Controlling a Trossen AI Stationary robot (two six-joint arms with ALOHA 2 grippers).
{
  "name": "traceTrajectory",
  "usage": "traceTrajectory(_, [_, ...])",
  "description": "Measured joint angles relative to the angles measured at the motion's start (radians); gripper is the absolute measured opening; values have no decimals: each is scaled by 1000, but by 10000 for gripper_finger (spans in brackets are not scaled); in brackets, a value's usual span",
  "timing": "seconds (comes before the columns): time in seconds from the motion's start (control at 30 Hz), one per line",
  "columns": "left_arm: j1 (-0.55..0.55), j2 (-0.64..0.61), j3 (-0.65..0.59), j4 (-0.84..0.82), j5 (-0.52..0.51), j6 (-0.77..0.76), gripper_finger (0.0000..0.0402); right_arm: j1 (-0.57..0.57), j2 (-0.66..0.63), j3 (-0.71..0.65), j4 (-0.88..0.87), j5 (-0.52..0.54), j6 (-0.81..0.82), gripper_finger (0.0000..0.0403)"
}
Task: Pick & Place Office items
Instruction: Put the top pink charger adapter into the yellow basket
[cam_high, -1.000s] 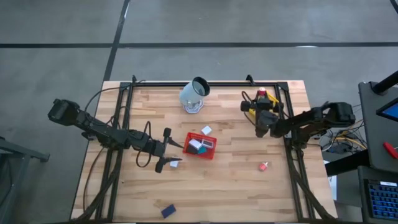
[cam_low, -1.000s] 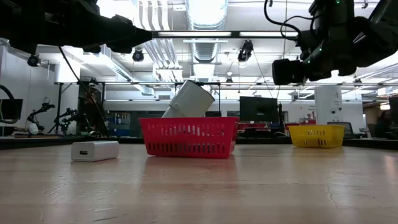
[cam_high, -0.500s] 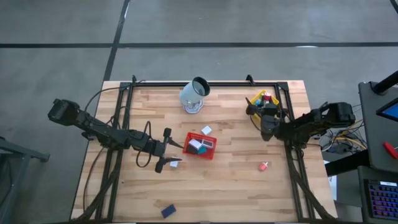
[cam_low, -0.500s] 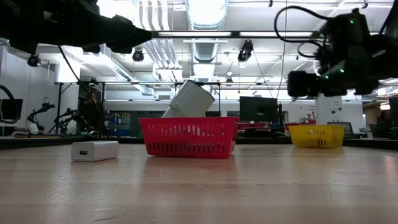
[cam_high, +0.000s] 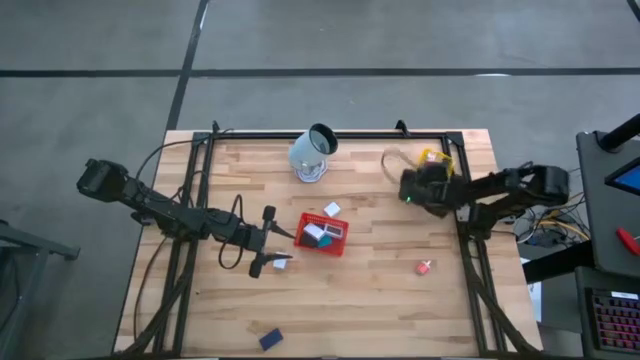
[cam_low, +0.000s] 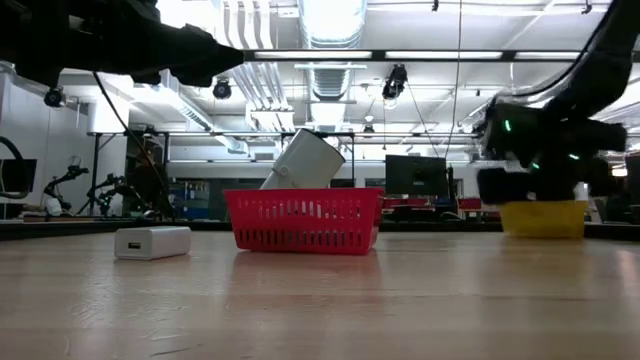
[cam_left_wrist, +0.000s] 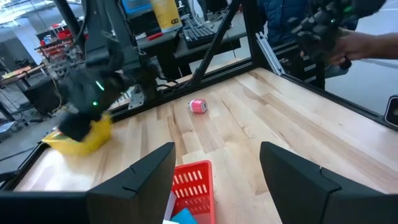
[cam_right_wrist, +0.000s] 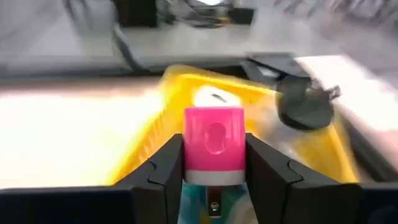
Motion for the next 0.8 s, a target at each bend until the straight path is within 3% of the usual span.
traceTrajectory(0.1, [0,0,0,-1,1,4,239,50,11,48,-209,1,98,126])
traceTrajectory(0.5, [0,-1,0,-7,4,7,239,60,-16,68,-213,-108,33,126])
traceTrajectory(0.8, [0,-1,0,-8,4,4,239,60,-136,147,-304,-187,-69,126])
